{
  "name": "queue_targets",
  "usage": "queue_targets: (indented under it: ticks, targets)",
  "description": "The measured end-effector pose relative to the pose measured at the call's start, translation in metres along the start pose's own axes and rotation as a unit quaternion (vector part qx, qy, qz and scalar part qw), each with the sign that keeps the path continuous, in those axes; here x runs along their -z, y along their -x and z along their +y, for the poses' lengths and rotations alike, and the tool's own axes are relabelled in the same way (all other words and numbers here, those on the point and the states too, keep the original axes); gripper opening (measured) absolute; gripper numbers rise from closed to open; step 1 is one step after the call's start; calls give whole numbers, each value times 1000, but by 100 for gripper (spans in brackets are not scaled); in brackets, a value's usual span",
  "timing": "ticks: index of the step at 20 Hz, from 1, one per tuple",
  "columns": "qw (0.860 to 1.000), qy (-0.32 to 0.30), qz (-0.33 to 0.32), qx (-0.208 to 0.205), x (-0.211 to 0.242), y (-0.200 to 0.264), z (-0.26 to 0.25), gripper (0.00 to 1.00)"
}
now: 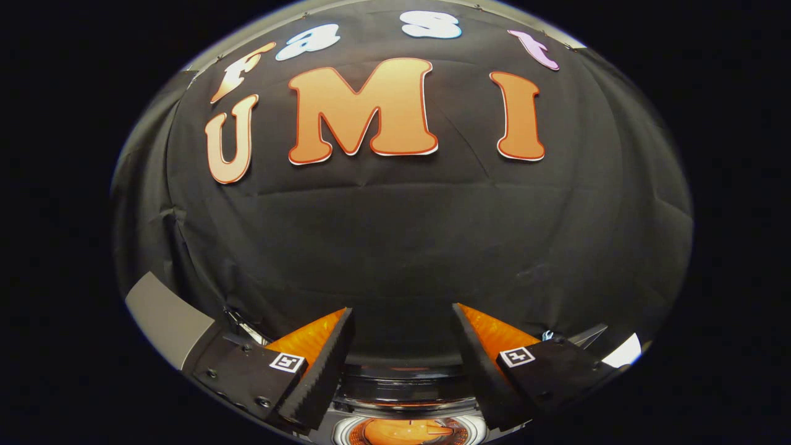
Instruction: Put the clothes into the washing machine and then close the washing machine lid.
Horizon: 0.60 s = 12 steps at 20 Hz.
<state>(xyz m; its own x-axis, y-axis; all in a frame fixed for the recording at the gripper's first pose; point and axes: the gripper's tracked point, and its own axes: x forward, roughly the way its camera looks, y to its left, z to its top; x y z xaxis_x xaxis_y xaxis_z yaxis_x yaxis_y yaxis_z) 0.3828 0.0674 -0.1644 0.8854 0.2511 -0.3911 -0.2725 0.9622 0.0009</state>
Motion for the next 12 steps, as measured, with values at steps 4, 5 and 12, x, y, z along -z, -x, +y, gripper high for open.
queue_targets:
  ticks: [4, 5, 12]
  targets:
    - [1000, -1, 6, 2, 8, -7, -3, 98]
    - [1000, -1, 0, 2, 6, -7, -4, 99]
    - [1000, -1, -11, 0, 14, 23, 0, 100]
